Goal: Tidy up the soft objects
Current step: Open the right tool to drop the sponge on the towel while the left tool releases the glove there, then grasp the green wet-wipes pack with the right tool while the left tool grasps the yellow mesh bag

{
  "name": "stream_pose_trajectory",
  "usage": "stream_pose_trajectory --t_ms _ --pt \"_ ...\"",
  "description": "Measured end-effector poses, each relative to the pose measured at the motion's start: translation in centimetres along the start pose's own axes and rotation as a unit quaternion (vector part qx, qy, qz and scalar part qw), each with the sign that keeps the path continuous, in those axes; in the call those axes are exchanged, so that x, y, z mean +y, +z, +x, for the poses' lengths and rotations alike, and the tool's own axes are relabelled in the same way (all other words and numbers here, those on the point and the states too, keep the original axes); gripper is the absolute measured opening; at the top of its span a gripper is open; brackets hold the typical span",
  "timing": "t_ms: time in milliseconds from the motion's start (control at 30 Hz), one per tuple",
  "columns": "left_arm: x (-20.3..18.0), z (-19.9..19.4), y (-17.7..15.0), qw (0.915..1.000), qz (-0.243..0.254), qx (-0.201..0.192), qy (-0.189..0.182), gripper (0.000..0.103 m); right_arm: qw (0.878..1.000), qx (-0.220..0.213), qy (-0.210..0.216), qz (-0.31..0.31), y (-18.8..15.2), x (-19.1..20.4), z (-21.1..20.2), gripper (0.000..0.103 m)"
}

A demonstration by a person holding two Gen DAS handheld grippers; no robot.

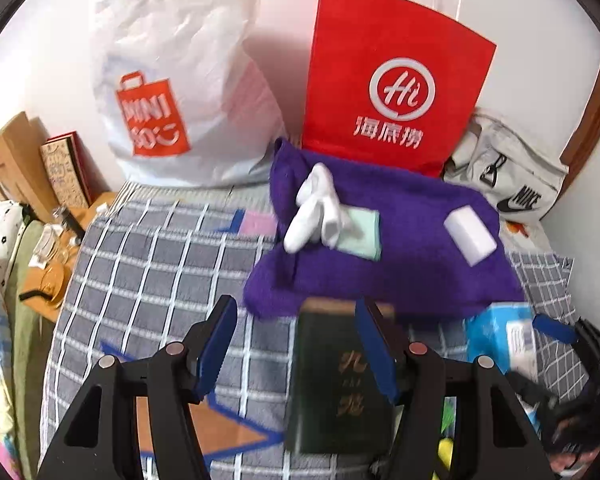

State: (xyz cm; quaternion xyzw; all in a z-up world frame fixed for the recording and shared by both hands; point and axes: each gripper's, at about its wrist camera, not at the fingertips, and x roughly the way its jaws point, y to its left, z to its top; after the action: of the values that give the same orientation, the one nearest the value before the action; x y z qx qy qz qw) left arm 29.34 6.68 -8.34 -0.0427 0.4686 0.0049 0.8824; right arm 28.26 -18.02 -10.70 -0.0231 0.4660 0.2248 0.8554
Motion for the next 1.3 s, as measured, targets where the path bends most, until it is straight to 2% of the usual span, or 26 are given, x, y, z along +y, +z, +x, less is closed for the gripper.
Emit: stream_pose_trajectory --t_ms 133,267,400,767,833,867,933,967,1067,1300 --pt "1.0 -0.9 -2.1 0.9999 -0.007 -0.003 0.007 0.060 0.999 0.030 0.025 -0.026 -2.3 3.6 1.0 0.091" --pt "2.3 -1.3 -3.7 0.9998 -0.019 -0.007 -0.005 0.060 0.997 0.065 0.027 -0.034 -3.6 6.3 2.8 0.091" --pt "3.2 -0.9 -4.9 0.9997 -0.022 -0.007 0.002 0.060 0.995 0.095 -0.008 -0.036 -4.1 7.5 4.9 0.091" --pt "3.6 0.2 -6.6 0.9995 -0.012 -0.002 -0.028 0.060 0.985 0.152 -0.079 -0.035 -4.0 8.0 9.2 0.093" --pt "3.7 0.1 -6.9 0.9995 -0.011 -0.002 -0.029 0.060 0.984 0.142 -0.092 -0.049 -4.1 8.5 9.4 0.092" --pt "3.8 0.0 -7.0 0.9995 -0.011 -0.001 -0.030 0.060 0.986 0.136 -0.086 -0.046 -4.2 8.4 9.2 0.088" --pt "4.0 -0.2 -7.3 0.9996 -0.010 -0.001 -0.027 0.060 0.988 0.124 -0.079 -0.041 -4.3 8.2 8.6 0.073" --pt "4.0 -0.3 -7.3 0.9996 -0.011 -0.001 -0.026 0.060 0.990 0.118 -0.072 -0.035 -4.2 7.9 8.1 0.071" --pt "4.2 -0.9 -7.7 0.9996 -0.016 -0.004 -0.024 0.060 0.994 0.099 -0.041 -0.008 -4.2 7.1 6.6 0.071" --pt "3.1 -3.5 -9.9 0.9998 -0.006 -0.009 -0.017 0.060 0.999 0.038 -0.016 0.013 -4.7 7.0 2.0 0.071"
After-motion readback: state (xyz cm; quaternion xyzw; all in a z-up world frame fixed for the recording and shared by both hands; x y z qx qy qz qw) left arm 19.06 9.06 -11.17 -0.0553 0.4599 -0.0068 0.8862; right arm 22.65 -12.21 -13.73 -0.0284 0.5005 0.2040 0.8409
